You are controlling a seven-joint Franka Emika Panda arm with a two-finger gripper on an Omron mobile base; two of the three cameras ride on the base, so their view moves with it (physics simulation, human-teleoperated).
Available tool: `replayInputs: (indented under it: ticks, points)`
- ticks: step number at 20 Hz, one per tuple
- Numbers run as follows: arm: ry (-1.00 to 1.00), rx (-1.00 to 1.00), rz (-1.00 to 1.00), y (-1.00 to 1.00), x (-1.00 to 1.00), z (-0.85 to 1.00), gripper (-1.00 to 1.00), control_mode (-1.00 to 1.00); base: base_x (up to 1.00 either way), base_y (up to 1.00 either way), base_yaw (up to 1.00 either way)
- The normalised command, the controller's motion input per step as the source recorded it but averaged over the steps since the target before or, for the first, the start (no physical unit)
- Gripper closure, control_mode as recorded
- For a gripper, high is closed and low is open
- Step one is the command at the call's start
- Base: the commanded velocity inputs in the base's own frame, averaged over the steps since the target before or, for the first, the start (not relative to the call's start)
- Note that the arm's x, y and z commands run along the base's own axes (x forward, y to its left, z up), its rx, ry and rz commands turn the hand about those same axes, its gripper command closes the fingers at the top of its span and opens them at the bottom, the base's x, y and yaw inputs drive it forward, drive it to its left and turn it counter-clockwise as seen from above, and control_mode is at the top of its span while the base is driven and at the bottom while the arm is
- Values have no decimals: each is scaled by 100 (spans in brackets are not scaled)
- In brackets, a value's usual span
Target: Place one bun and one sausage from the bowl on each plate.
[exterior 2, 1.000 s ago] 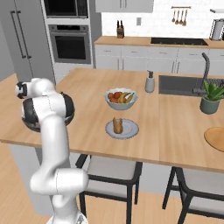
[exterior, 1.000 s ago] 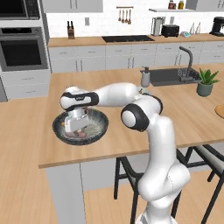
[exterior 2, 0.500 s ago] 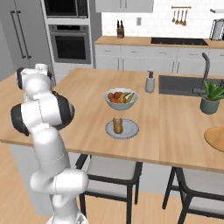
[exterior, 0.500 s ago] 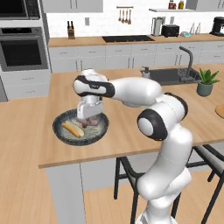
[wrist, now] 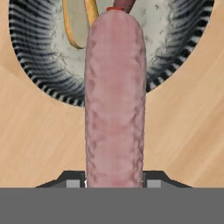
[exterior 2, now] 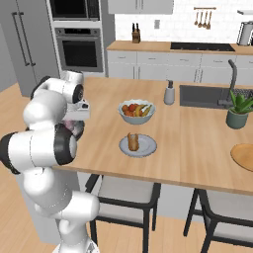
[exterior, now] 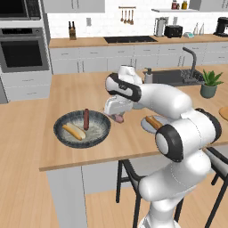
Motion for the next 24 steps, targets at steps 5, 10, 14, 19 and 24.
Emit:
replayInputs:
  ticks: [5,10,14,19,24]
  points:
    - [-6,11,-26,-100,33,11,100,-100,0,0,0]
    - [-3,13,-22,-100,54,4,100,-100,0,0,0]
    - [0,7,-21,-100,35,-9,100,-100,0,0,0]
    - [-11,-10,-19,-73,0,-68,100,-100,0,0,0]
    - [-11,-23,-20,-40,5,-45,100,-100,0,0,0]
